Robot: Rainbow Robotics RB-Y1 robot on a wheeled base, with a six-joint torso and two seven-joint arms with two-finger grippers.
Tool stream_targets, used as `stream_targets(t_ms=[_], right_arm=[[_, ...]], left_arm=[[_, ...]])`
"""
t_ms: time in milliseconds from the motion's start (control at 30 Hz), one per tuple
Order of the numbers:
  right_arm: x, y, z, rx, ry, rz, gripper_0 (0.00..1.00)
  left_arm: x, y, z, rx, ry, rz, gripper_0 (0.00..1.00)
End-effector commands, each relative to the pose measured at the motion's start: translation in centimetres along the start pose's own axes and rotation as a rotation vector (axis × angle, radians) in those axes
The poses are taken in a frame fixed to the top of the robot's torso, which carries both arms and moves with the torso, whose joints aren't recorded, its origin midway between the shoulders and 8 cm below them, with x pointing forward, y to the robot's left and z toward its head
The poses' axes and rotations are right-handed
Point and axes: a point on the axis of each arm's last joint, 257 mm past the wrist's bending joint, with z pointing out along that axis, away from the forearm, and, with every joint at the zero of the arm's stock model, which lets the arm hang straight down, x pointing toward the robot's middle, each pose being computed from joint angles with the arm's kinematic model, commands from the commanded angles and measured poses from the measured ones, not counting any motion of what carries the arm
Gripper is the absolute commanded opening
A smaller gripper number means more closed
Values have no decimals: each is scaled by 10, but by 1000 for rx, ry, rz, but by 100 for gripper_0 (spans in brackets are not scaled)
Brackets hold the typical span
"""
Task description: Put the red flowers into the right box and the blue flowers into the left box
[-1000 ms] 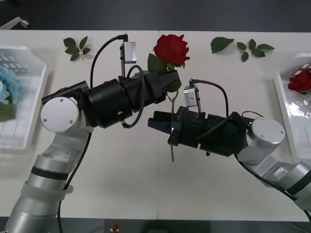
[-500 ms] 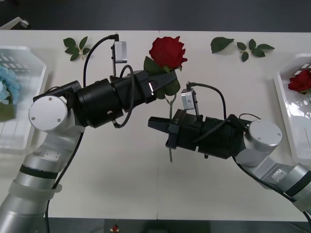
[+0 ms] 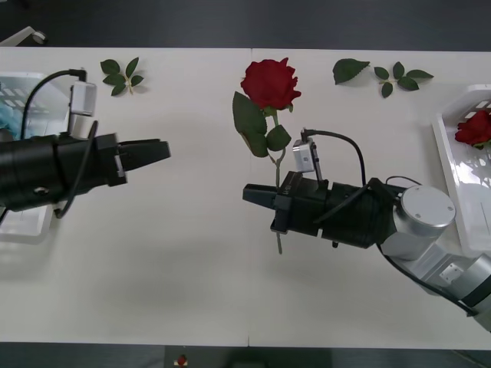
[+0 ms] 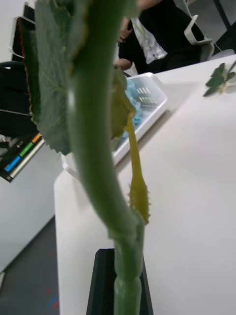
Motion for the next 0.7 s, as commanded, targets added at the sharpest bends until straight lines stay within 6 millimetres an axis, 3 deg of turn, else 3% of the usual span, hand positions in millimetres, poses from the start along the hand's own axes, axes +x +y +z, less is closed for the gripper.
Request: stream_targets(t_ms=[33, 67, 100, 133, 200, 300, 467, 600, 700], right_arm=[[-23, -16, -24, 25, 72, -121, 0], [-29, -39, -51, 77, 134, -176, 0], [-31, -50, -66, 105, 167, -200, 0], [-36, -67, -94, 152, 229, -239, 0], [-42, -83, -123, 204, 285, -267, 0], [-58, -111, -188, 318, 395, -315, 0], [-71, -143, -285, 511, 544, -311, 0], [-79, -168, -339, 646, 576, -284, 0], [-75, -198, -379, 751, 593, -274, 0]], left_arm=[[-1, 16, -39, -107, 89, 61, 92], [1, 35, -65, -191, 152, 101, 92], [1, 43, -75, -227, 175, 117, 92], [0, 55, -91, -280, 211, 140, 92], [-2, 65, -105, -323, 240, 157, 92], [-8, 79, -123, -376, 275, 216, 92], [-8, 78, -114, -341, 258, 216, 92], [1, 69, -100, -291, 229, 192, 92], [7, 54, -88, -243, 222, 219, 92]])
